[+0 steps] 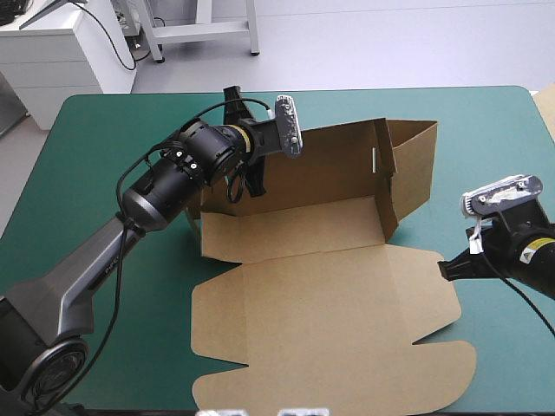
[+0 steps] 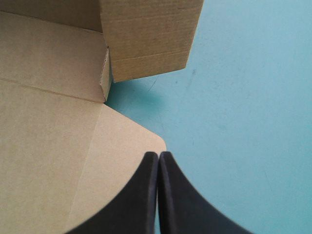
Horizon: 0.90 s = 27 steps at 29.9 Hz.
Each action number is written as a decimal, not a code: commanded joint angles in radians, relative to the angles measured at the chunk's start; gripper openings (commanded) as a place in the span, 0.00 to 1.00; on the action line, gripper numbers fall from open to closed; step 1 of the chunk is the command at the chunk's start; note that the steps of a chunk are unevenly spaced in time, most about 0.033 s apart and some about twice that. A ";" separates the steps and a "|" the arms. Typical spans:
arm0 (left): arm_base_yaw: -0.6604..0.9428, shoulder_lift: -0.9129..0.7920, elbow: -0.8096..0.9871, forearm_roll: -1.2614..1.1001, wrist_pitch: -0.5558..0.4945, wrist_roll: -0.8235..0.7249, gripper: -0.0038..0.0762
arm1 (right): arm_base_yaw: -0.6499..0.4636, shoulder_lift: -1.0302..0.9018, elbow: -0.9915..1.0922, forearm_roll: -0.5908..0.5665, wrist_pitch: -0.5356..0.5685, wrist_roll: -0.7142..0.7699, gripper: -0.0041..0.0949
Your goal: Fold the box
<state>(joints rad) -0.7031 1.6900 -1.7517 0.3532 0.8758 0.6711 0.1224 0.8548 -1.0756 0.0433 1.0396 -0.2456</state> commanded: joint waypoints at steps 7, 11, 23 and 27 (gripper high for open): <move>-0.007 -0.119 0.241 0.115 -0.229 -0.060 0.04 | -0.008 -0.009 -0.029 -0.004 -0.094 0.028 0.02; -0.007 -0.192 0.408 0.291 -0.420 -0.198 0.04 | -0.008 -0.009 -0.029 -0.004 -0.099 0.036 0.02; -0.009 -0.242 0.613 0.694 -0.501 -0.517 0.04 | -0.008 0.015 -0.046 0.097 -0.173 0.073 0.02; -0.009 -0.242 0.647 0.882 -0.509 -0.709 0.04 | -0.008 0.024 -0.060 0.103 -0.171 0.073 0.02</move>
<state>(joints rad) -0.7106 1.4827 -1.1060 1.1174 0.3514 0.1084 0.1224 0.8790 -1.0966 0.1332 0.9328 -0.1710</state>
